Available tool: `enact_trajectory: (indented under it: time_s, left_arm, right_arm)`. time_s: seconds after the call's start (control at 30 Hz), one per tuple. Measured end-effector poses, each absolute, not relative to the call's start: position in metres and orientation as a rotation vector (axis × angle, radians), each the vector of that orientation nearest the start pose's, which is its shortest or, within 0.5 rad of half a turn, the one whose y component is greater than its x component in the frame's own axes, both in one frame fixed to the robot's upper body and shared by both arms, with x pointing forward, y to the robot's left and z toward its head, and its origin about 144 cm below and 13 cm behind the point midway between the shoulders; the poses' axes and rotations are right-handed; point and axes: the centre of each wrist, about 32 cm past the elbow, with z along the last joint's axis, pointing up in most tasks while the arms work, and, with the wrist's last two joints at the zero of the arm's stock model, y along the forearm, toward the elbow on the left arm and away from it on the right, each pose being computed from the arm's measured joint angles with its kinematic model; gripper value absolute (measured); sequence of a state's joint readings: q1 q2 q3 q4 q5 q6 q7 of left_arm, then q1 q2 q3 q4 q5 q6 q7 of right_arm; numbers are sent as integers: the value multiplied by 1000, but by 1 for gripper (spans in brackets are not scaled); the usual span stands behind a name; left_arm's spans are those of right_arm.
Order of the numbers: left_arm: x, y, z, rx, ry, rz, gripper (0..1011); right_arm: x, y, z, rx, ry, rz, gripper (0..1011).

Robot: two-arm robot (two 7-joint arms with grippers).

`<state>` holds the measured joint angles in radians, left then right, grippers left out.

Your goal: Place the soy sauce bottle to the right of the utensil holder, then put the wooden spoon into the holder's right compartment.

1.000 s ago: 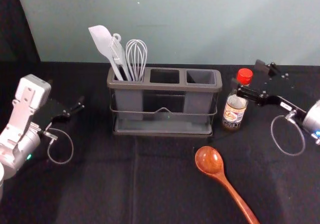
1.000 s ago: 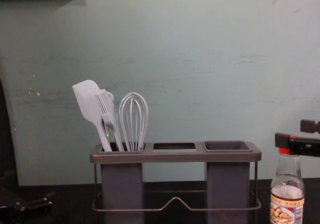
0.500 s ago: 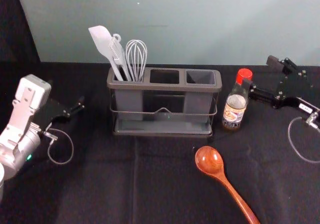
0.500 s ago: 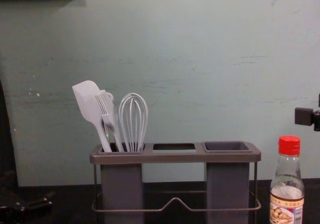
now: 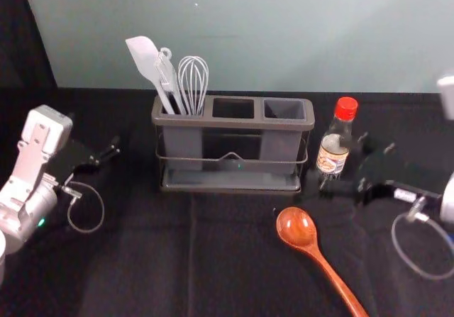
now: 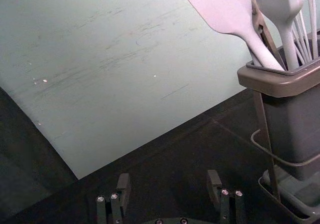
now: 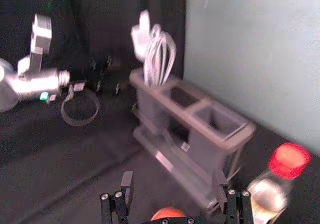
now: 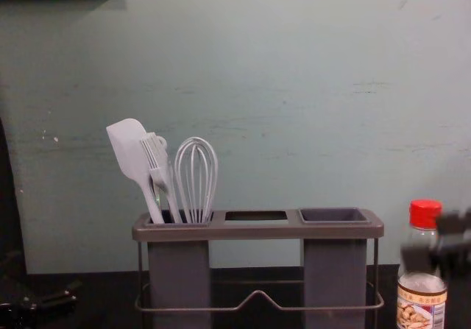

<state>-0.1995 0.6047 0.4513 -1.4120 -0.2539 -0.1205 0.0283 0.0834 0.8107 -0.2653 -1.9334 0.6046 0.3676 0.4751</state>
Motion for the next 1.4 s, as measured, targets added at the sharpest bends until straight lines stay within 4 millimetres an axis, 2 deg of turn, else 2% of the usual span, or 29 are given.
enact_trajectory:
  time_s: [0.3, 0.57, 0.97, 1.4]
  left_arm:
    - [489, 310, 1140, 304, -285, 1248, 1005]
    - [489, 310, 1140, 304, -285, 1248, 1005]
    - [489, 310, 1140, 304, -285, 1248, 1005]
    - [489, 310, 1140, 304, -285, 1248, 1005]
  right_arm:
    - [462, -278, 1277, -527, 196, -671, 1002]
    - [482, -261, 1272, -676, 238, -670, 1000]
    - [494, -247, 1264, -758, 246, -664, 1002]
    - [506, -242, 1255, -797, 282, -669, 1002]
